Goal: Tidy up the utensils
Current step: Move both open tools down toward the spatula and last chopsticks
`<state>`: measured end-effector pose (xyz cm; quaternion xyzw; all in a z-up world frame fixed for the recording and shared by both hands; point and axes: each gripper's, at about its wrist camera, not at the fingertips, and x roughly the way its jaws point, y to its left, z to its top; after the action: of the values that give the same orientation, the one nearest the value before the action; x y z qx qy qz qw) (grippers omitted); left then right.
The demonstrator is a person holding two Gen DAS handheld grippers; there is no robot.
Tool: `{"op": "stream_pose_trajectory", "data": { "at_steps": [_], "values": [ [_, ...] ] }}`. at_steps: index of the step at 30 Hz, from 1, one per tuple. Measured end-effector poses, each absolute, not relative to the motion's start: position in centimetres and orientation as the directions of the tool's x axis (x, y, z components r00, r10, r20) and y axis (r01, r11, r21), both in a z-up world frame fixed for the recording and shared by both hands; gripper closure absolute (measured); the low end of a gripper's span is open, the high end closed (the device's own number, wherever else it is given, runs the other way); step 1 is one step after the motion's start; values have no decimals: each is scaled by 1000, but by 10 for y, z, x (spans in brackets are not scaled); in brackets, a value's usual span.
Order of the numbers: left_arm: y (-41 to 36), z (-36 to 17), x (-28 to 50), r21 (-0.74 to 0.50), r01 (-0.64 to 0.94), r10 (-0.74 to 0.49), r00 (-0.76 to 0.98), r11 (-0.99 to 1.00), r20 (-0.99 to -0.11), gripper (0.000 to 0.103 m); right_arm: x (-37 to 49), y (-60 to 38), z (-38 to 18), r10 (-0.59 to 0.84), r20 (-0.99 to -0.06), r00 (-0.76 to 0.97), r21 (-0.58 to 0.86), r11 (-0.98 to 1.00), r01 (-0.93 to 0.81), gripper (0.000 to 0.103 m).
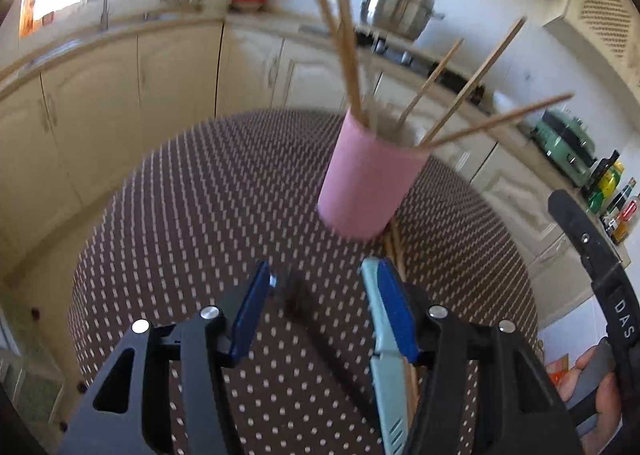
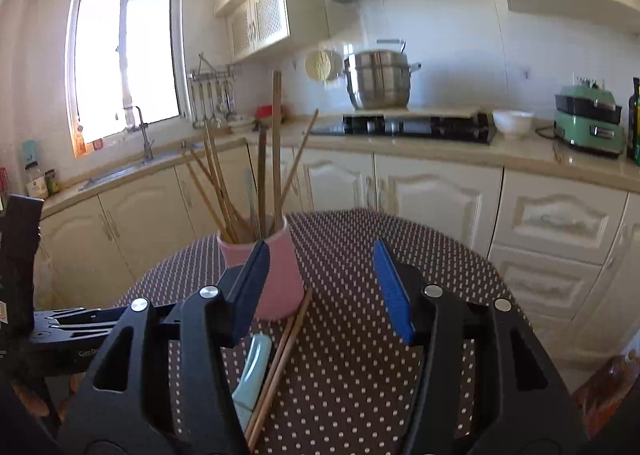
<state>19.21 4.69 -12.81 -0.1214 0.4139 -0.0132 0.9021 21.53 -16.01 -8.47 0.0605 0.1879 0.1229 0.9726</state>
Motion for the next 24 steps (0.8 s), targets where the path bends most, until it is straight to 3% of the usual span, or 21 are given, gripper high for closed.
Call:
{"op": "stream_pose_trajectory", "data": {
  "at_steps": [7,13,16,24],
  "values": [
    [41,-171,198,-249,-113,-159,509,962,-846,48,236,-150,-118,308,-537,785,180,951,-250,49],
    [32,-188,199,-190,-110,-115,480,976,-870,70,249,-142,-138,331,-650,684,194,943,-272,49],
    [33,-192,203,-170,-119,-91,488,978,-868,87,257,-135,-147,356,-704,615,214,932,-294,49],
    [33,-193,220,-193,-117,-106,519,974,-848,90,276,-117,-172,345,-788,510,202,927,-315,51]
  ]
}}
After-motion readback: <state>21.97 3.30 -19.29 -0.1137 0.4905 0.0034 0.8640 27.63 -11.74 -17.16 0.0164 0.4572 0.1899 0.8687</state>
